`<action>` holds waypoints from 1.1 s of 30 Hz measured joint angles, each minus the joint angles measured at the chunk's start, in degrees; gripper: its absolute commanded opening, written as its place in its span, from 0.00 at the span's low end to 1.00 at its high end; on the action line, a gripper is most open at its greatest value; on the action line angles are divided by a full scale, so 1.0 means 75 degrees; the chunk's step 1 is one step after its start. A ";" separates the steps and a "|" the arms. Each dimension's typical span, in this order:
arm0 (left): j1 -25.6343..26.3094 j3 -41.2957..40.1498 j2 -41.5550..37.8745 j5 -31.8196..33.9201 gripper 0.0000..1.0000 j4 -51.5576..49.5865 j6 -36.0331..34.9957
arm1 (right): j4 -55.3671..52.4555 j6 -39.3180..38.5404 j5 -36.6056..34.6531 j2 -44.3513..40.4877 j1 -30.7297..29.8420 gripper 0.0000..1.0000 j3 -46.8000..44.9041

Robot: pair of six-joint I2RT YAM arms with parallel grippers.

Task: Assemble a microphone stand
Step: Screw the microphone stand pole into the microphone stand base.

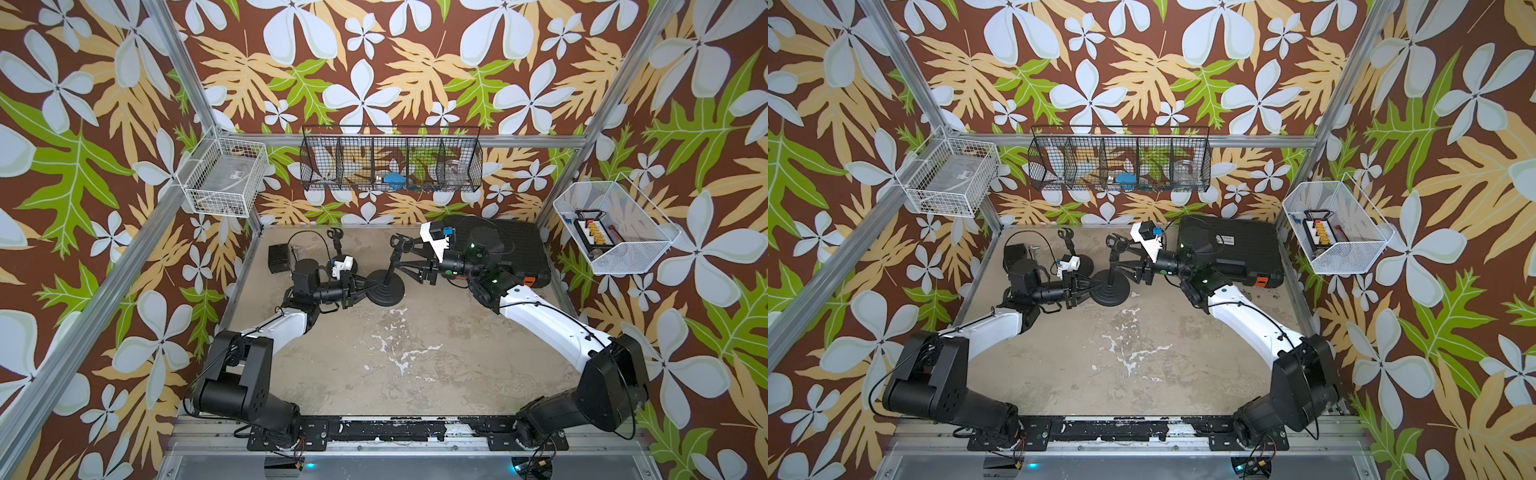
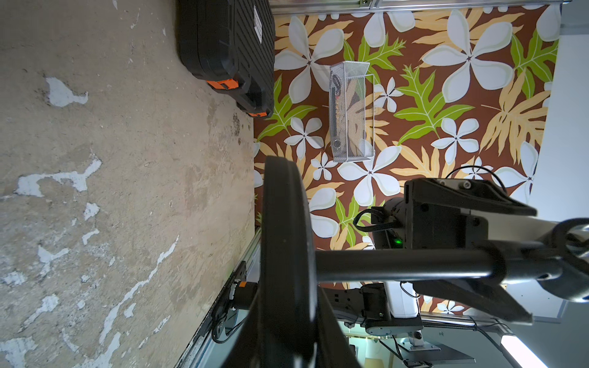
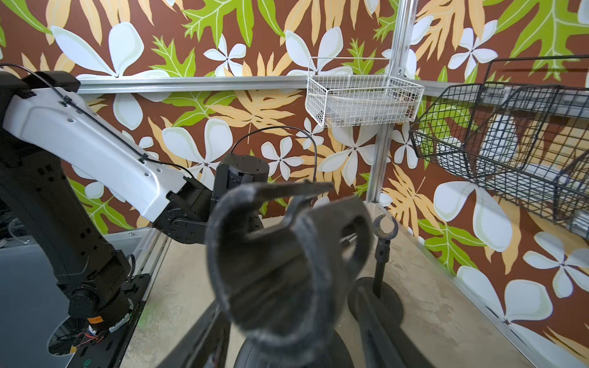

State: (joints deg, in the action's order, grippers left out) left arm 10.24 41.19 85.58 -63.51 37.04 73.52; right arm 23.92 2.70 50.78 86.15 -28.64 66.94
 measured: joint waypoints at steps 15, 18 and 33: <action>-0.0026 0.0000 -0.0009 -0.0087 0.00 -0.0070 -0.0082 | 0.0565 0.0154 -0.2288 -0.0350 -0.0953 0.00 -0.0670; -0.0029 0.0000 -0.0009 -0.0114 0.00 -0.0047 -0.0096 | 0.0586 0.0431 -0.4348 -0.0688 -0.1647 0.00 -0.1005; -0.0137 -0.0096 -0.0009 -0.0085 0.00 -0.0006 -0.0032 | -0.0047 0.0679 -1.1226 0.0082 -0.4001 0.81 -0.0017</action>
State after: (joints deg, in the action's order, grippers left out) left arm 9.21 40.47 85.52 -64.14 36.99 73.28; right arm 23.57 7.79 -33.41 86.76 -58.65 66.81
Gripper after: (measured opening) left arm 0.216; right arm 0.444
